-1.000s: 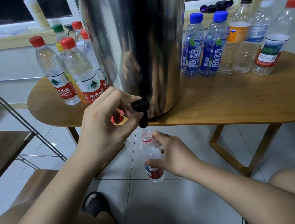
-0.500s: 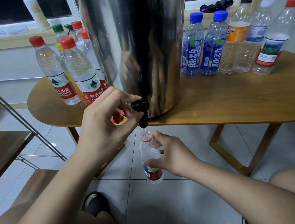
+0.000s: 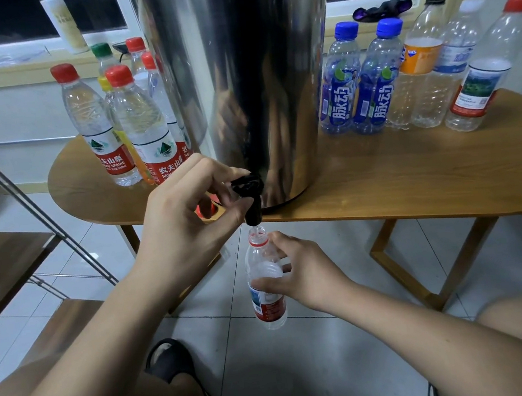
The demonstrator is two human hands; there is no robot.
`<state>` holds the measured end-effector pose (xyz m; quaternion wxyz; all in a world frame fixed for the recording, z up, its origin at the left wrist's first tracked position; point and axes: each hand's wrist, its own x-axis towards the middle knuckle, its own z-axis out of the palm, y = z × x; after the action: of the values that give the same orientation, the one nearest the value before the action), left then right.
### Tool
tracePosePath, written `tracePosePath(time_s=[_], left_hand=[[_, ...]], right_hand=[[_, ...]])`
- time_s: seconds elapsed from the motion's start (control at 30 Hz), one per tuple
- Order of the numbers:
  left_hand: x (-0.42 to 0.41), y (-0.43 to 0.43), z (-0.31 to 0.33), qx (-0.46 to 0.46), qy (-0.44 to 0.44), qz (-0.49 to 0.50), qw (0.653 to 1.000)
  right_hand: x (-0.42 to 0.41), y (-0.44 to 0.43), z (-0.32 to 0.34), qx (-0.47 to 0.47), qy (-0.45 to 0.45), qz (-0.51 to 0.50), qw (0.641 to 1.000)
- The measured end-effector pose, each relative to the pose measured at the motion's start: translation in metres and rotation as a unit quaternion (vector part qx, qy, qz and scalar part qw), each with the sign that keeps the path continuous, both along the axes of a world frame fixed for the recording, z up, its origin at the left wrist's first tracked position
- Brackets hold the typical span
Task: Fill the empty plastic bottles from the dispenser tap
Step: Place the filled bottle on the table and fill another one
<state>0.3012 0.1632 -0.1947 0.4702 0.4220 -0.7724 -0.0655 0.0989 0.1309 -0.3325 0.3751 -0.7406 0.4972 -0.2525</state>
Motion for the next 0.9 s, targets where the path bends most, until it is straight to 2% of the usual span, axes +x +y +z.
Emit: tracePosePath(time_s=[0.9], left_hand=[[0.0004, -0.0003, -0.0014, 0.001, 0.005, -0.004, 1.0]], right_hand=[[-0.0001, 0.0013, 0.0052, -0.006, -0.007, 0.011, 1.0]])
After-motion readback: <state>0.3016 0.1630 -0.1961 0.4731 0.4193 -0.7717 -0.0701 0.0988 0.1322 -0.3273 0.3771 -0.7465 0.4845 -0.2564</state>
